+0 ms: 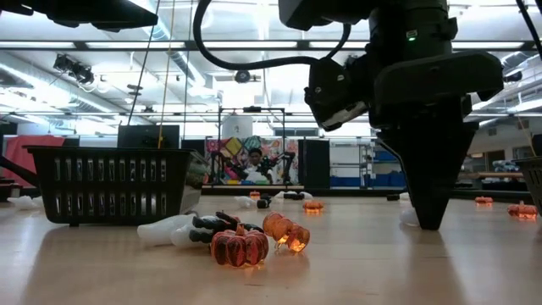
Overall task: Sort Halloween decoration
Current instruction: Put the white ghost toy into the middle black basket
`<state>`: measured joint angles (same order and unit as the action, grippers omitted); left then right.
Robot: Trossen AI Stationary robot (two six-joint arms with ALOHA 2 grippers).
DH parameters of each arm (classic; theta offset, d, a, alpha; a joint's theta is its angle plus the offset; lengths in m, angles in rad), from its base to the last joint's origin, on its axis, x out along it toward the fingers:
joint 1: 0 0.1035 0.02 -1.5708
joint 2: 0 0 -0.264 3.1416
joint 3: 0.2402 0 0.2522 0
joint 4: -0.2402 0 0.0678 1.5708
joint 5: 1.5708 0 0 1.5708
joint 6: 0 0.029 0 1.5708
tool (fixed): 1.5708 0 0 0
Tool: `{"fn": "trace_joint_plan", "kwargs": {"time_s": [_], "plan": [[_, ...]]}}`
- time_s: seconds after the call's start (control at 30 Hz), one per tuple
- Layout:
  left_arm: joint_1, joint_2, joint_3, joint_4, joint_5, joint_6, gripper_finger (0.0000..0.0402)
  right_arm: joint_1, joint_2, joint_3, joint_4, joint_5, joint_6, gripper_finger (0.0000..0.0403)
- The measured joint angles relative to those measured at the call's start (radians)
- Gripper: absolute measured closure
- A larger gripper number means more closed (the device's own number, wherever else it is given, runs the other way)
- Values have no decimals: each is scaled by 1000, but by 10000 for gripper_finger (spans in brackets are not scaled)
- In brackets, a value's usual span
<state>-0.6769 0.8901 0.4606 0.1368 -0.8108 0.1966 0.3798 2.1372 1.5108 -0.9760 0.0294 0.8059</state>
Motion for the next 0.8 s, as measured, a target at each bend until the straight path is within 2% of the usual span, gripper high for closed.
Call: {"fn": "trace_joint_plan", "kwargs": {"time_s": [0.37, 0.53, 0.8], "plan": [[0, 0, 0, 0, 0, 0, 200, -3, 3, 11, -10, 57, -31, 310], [0, 0, 0, 0, 0, 0, 200, -12, 13, 65, -52, 146, -69, 313], [0, 0, 0, 0, 0, 0, 200, -32, 9, 130, -76, 133, -129, 324]]}}
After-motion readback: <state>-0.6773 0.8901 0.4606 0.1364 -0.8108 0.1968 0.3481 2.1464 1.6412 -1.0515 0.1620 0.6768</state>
